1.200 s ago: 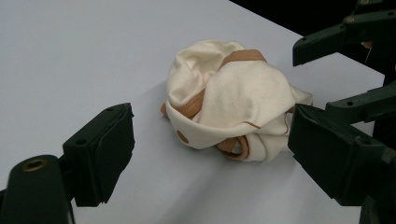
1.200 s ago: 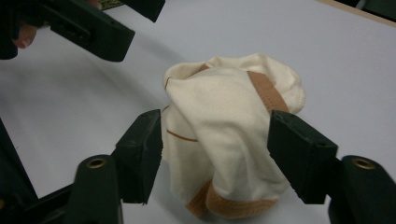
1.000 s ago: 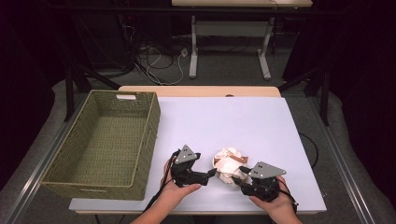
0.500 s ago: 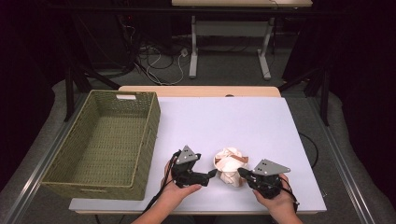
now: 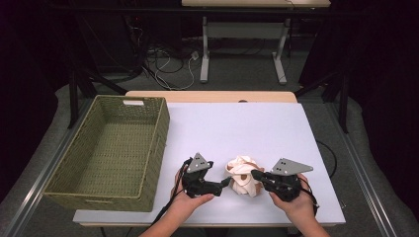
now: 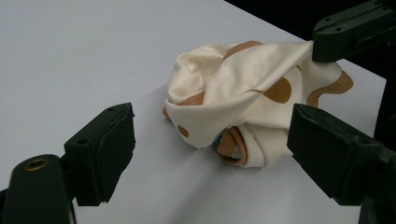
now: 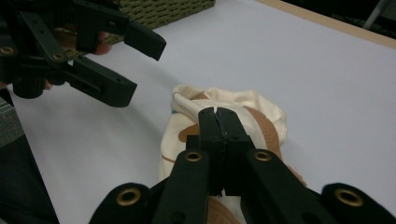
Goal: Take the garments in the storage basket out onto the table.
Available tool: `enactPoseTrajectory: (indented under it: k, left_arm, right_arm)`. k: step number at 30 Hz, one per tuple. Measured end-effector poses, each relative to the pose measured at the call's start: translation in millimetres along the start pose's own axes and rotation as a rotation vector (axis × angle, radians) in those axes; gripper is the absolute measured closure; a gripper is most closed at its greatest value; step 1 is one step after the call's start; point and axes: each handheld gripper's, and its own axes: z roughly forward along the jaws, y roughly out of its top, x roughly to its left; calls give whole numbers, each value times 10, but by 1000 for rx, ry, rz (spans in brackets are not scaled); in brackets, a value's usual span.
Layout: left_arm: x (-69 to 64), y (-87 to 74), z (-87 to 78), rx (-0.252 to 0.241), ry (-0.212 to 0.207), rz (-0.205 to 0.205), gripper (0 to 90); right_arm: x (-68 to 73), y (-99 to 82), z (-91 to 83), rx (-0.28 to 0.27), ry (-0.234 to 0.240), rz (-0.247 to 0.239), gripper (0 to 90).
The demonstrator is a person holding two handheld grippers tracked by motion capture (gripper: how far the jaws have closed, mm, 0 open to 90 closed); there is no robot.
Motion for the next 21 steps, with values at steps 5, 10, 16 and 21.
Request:
enactPoseTrajectory:
  k: [5,10,16,21]
  left_arm:
    - [25,4,-27,2,10,-3,153]
    - [41,-5,-25,-1,19,-4,157]
    - [58,0,-37,-10,22,-7,157]
    - [69,0,-45,-7,26,-16,164]
  right_arm:
    - [-32,202,32,-25,17,-6,900]
    - [-103,321,87,-63,23,21,900]
    - [-180,358,187,-66,29,50,900]
    - [-212,366,245,-54,34,68,900]
